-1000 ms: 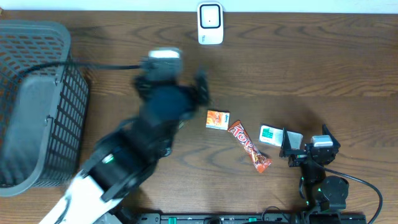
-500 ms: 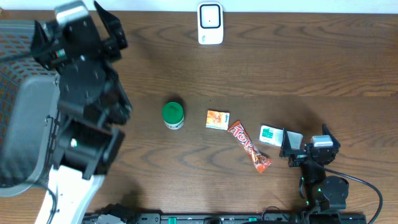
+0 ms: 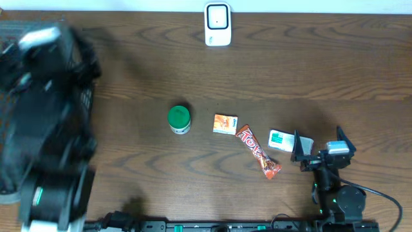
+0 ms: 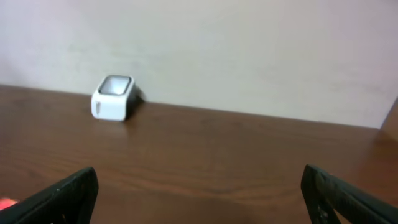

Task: Scan the item barcode
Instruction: 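Withdraw the left arm back to the basket side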

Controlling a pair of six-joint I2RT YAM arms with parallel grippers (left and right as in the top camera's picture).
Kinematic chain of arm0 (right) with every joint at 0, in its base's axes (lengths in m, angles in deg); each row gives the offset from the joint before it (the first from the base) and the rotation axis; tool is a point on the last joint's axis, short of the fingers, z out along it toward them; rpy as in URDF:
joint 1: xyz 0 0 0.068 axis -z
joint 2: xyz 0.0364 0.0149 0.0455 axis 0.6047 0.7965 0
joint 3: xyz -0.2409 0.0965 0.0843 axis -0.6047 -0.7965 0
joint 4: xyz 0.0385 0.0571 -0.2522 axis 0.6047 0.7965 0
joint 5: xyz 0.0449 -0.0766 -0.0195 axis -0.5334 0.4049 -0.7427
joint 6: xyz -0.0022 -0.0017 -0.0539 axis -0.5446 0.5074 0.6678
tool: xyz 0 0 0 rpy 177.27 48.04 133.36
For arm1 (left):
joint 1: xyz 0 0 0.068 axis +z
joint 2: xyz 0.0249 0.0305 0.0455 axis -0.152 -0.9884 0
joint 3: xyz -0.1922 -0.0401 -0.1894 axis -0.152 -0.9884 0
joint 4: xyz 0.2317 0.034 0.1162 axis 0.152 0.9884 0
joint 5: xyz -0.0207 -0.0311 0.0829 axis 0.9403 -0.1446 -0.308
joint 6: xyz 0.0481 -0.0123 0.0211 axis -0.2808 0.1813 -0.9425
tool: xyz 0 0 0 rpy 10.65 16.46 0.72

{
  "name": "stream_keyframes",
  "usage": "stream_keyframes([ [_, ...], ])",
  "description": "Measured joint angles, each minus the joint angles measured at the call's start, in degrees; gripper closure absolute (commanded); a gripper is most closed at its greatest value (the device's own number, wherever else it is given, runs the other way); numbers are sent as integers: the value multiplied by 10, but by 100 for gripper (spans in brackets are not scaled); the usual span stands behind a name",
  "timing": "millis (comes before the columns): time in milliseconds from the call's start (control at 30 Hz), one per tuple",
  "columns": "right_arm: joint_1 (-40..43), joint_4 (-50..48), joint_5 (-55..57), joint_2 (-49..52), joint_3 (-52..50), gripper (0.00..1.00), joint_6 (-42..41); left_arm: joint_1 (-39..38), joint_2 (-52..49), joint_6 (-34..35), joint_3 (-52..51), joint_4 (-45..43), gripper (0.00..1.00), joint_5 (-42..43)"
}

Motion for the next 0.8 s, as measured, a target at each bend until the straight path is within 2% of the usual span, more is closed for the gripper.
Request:
stream_keyframes([
  [200, 0, 111, -26, -1, 111, 1, -44, 18, 181, 46, -23, 7, 2, 38],
  [300, 0, 177, -67, 0, 160, 1, -56, 19, 233, 57, -24, 5, 2, 46],
  [433, 0, 208, -166, 0, 223, 1, -63, 19, 256, 59, -26, -2, 2, 25],
  [567, 0, 211, -295, -1, 252, 1, -108, 19, 256, 63, -31, 1, 2, 7],
  [667, 0, 276, -355, 0, 252, 1, -141, 19, 256, 79, -34, 1, 2, 0],
  [800, 0, 368, -378, 3, 251, 1, -134, 19, 261, 113, -37, 2, 2, 0],
])
